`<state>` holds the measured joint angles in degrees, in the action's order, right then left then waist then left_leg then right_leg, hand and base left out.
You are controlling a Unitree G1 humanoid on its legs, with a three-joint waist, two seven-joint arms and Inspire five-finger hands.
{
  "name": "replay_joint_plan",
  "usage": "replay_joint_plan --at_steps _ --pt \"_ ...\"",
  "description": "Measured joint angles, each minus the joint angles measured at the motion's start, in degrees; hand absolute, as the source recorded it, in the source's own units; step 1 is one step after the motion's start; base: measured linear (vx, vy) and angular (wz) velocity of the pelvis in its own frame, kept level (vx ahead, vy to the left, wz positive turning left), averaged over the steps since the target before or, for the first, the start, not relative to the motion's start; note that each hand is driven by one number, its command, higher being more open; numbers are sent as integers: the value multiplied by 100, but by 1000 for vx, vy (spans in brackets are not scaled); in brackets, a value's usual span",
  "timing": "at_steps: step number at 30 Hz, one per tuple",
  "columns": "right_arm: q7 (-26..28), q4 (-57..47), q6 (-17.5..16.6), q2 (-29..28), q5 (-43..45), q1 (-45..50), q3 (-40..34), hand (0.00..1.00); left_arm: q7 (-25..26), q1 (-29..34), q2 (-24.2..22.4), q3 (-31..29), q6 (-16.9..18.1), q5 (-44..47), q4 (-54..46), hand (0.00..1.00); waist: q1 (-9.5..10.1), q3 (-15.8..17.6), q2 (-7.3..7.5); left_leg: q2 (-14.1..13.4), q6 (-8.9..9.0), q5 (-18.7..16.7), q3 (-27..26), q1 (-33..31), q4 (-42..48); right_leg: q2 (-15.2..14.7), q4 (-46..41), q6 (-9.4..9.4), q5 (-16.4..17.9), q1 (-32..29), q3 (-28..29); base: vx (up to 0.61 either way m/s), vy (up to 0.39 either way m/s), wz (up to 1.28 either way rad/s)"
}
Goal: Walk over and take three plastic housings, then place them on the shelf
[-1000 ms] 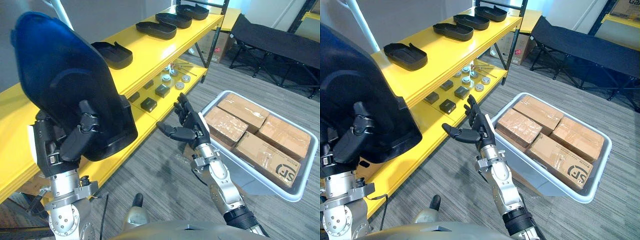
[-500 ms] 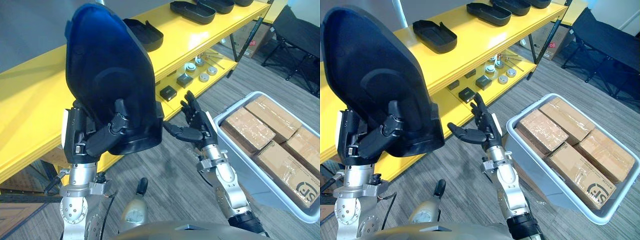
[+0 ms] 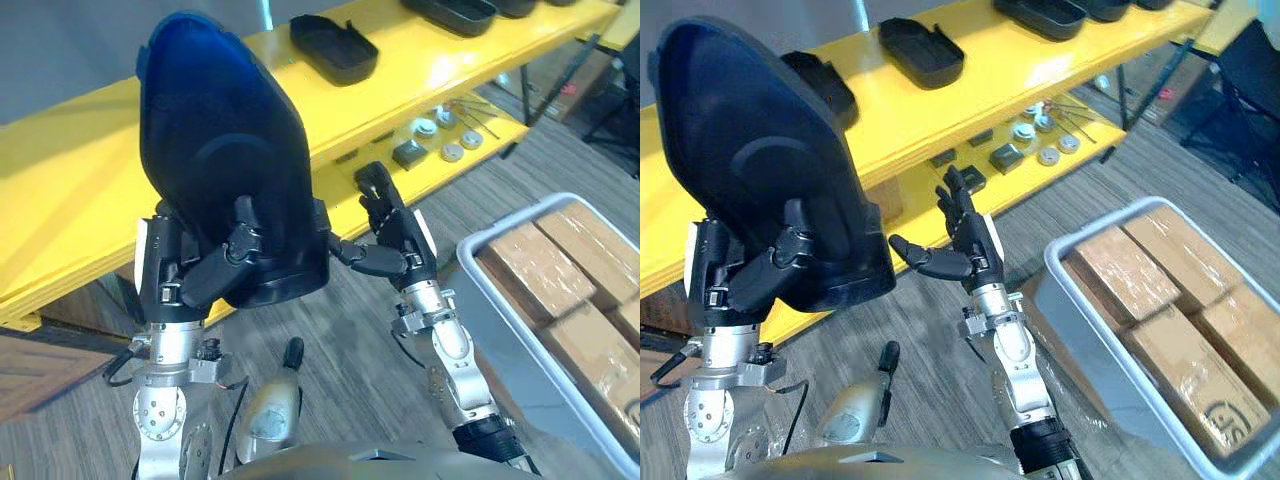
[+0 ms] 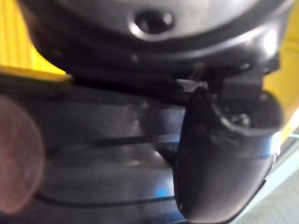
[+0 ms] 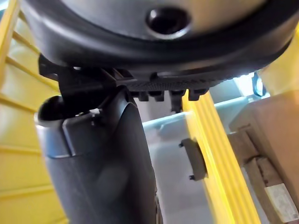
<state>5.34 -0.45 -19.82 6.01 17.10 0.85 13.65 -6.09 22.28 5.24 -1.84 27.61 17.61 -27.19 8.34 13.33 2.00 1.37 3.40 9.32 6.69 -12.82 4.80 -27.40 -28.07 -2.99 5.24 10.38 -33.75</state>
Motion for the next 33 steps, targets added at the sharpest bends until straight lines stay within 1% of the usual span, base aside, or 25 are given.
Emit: replay_joint_plan --at_steps 1,2,3,4,6,7,8,9,10,11,13,14,15,16,17,18,19,20,22,26,29,30,31,32,33 --pt "-61 -10 -101 -11 4 -32 -20 100 70 -24 48 -161 39 -26 -1 0 34 -4 7 43 -62 -91 -13 85 -25 -109 -494 149 -594 -247 386 123 180 52" --pt "-78 -10 -123 -19 5 -68 -32 100 114 -25 64 -246 57 -26 -2 0 33 -5 7 61 -104 -127 -16 148 -57 -124 -630 136 -950 -332 582 182 159 46" --pt "-75 -9 -175 -26 2 -162 -60 100 300 -52 115 -398 85 -31 -11 0 -16 -8 -4 101 -182 -181 19 302 -156 -124 -995 28 -1272 -502 899 202 107 47" --pt "-71 -11 -227 -83 -4 -300 -56 100 507 -154 167 -582 87 -32 -10 0 -51 6 -25 120 -327 -188 218 437 -243 -14 -1605 -136 -502 -772 1071 199 82 48" --pt "-92 -10 -230 -93 -20 -522 -53 100 706 -321 162 -823 87 -20 -9 0 -73 21 -90 133 -422 -210 358 656 -338 256 -1930 -82 355 -989 1035 173 49 35" --pt "-138 -10 -230 -76 -68 -683 -60 100 792 -438 165 -945 87 -21 -8 0 -70 41 -146 131 -475 -262 426 790 -333 464 -1855 -26 657 -1067 984 219 62 38" --pt "-232 -18 -232 14 -106 -1003 -64 100 915 -648 175 -1047 88 -21 -3 0 -88 42 -241 121 -508 -333 564 935 -316 855 -1419 96 946 -1235 1040 166 22 42" --pt "-282 -29 -237 73 -108 -1137 -68 100 972 -752 181 -1040 89 -20 -1 0 -113 32 -285 108 -507 -356 655 948 -295 1021 -1139 120 1006 -1315 1102 171 -31 71" --pt "-409 -51 -264 173 -118 -1384 -111 100 992 -970 185 -1030 115 -21 31 0 -173 -7 -353 98 -477 -396 866 946 -290 1323 -556 127 1009 -1467 1392 116 -104 100" --pt "-526 -58 -318 238 -133 -1576 -187 100 984 -1173 194 -987 150 -21 106 0 -252 -12 -390 107 -476 -396 1074 951 -293 1513 -104 57 964 -1630 1816 113 -124 106" --pt "-654 -175 -339 277 -279 -1692 -325 100 975 -1363 209 -933 176 -26 269 0 -263 -20 -388 135 -413 -435 1319 982 -299 1621 452 -129 827 -1751 2302 121 -178 93" --pt "-673 -227 -340 278 -300 -1700 -376 100 972 -1370 225 -923 175 -25 314 0 -274 -35 -364 160 -381 -456 1391 995 -304 1619 621 -179 787 -1725 2337 182 -297 94" --pt "-680 -307 -360 284 -322 -1724 -462 100 970 -1364 267 -949 174 -26 401 0 -261 -88 -270 209 -306 -507 1454 1019 -326 1550 941 -232 749 -1589 2278 202 -377 91" --pt "-650 -318 -381 302 -320 -1773 -558 100 955 -1342 251 -1031 151 -25 467 0 -270 -138 -196 186 -193 -587 1362 1030 -367 1563 1249 -299 410 -1378 2202 177 -347 96" --pt "-637 -321 -414 327 -319 -1775 -619 100 952 -1312 239 -1046 125 -25 466 0 -305 -161 -206 99 -153 -614 1226 1043 -378 1581 1347 -322 175 -1272 2065 166 -330 102" --pt "-590 -321 -466 386 -297 -1765 -766 100 912 -1220 188 -1059 117 -24 465 0 -345 -226 -329 -169 -10 -566 898 1033 -391 1719 1501 -261 77 -1096 1828 176 -271 79" --pt "-553 -328 -466 453 -229 -1766 -884 100 862 -1135 147 -1087 116 -23 460 0 -272 -301 -445 -409 152 -514 659 1026 -406 1891 1654 -175 20 -950 1655 189 -252 56" --pt "-536 -345 -465 478 -206 -1757 -946 100 841 -1109 142 -1090 116 -22 459 0 -242 -320 -470 -474 160 -507 499 1025 -403 1950 1729 -136 -6 -900 1611 192 -226 38" --pt "-440 -622 -453 516 49 -1570 -1217 100 719 -1084 94 -992 103 -25 458 0 -318 -371 -552 -644 131 -452 -191 1006 -415 2032 1829 -103 -24 -718 1295 147 -164 56" --pt "-291 -1170 -441 481 382 -1035 -1434 100 840 -1029 -45 -710 79 -257 428 0 -394 -394 -581 -656 126 -445 -417 1081 -404 2026 1831 -89 -11 -581 1193 121 -57 17" --pt "-78 -1190 -413 366 485 -658 -1415 100 1036 -843 -114 -480 -37 -609 372 0 -415 -417 -574 -569 111 -433 -492 1115 -461 1933 1840 -80 57 -511 1184 25 22 9" --pt "-19 -1200 -410 272 597 -485 -1419 100 1082 -769 -121 -396 -54 -824 351 0 -437 -436 -537 -523 51 -413 -490 1082 -578 1837 1858 -92 125 -508 1113 -33 48 63" --pt "0 -1282 -378 198 640 -301 -1487 100 1019 -777 -123 -272 -139 -908 351 0 -545 -423 -521 -581 2 -632 -766 793 -212 1718 1861 -102 136 -476 833 -50 85 81" --pt "0 -1311 -360 170 642 -233 -1540 100 962 -771 -115 -226 -182 -907 351 0 -578 -421 -517 -658 38 -671 -870 644 38 1644 1808 -102 136 -478 744 -64 147 91" --pt "0 -1317 -316 128 641 -143 -1615 100 861 -687 -100 -180 -300 -925 354 0 -600 -395 -476 -923 125 -696 -1042 383 555 1455 1685 -102 137 -433 667 -63 173 52"
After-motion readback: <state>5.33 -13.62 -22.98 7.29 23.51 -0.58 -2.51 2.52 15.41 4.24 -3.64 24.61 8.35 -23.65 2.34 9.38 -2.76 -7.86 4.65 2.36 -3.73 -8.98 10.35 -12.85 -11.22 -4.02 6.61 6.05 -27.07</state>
